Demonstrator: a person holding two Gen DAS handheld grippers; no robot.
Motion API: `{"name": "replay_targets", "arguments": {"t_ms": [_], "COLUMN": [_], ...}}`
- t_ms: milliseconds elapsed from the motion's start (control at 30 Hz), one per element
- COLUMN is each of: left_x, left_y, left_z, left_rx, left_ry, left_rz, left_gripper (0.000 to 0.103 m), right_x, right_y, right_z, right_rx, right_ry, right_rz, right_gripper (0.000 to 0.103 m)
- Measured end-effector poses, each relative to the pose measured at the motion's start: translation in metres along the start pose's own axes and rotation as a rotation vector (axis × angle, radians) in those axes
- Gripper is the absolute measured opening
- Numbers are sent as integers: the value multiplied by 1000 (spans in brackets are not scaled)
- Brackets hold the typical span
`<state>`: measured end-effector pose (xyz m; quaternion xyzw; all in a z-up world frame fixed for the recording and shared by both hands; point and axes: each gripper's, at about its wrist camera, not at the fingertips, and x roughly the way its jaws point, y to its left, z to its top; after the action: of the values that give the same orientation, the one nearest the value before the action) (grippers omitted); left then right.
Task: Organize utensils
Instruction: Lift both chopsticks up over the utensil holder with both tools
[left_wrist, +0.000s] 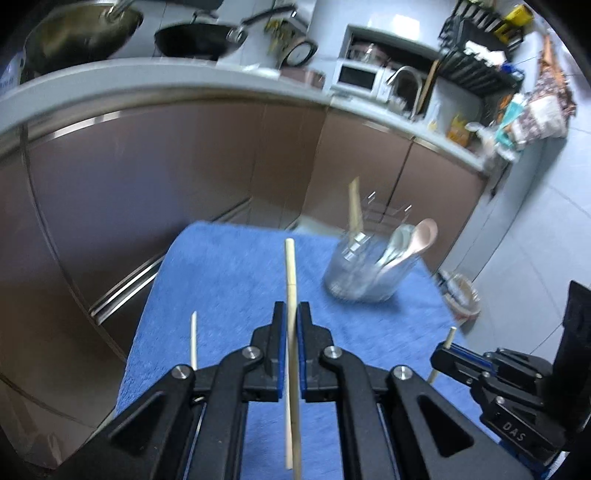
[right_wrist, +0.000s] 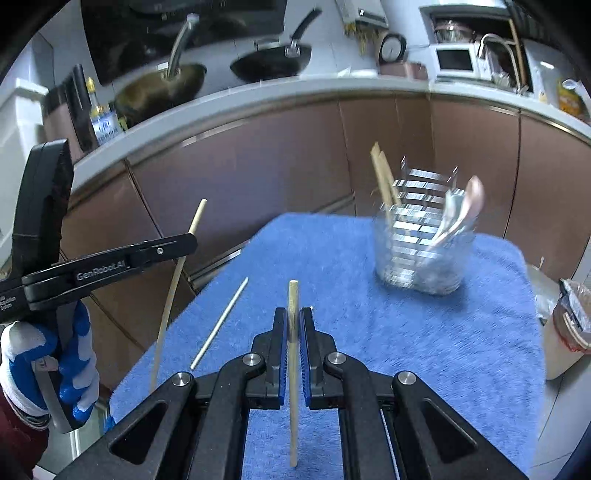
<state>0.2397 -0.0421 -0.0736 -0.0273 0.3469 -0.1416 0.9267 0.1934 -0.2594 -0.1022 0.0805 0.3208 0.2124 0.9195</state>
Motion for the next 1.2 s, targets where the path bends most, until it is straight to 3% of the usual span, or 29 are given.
{"name": "replay_targets", "arguments": {"t_ms": [300, 567, 867, 1200], "left_x": [-9, 47, 142, 186], "left_y": [-51, -81, -97, -95], "left_z": [65, 138, 150, 121], "left_rx": [-24, -71, -74, -88], "left_ry": [-190, -345, -403, -437], "left_rz": [-135, -169, -106, -39], "left_gripper": [4, 5, 5, 6], "right_x": [-54, -40, 38, 72], "right_y": [-41, -78, -113, -119], "right_z": [70, 141, 157, 133], "right_rx": [22, 25, -28, -63], "right_ry": [-237, -426, -405, -368], "right_rz": [-30, -46, -81, -126], "right_gripper": [6, 6, 6, 7]}}
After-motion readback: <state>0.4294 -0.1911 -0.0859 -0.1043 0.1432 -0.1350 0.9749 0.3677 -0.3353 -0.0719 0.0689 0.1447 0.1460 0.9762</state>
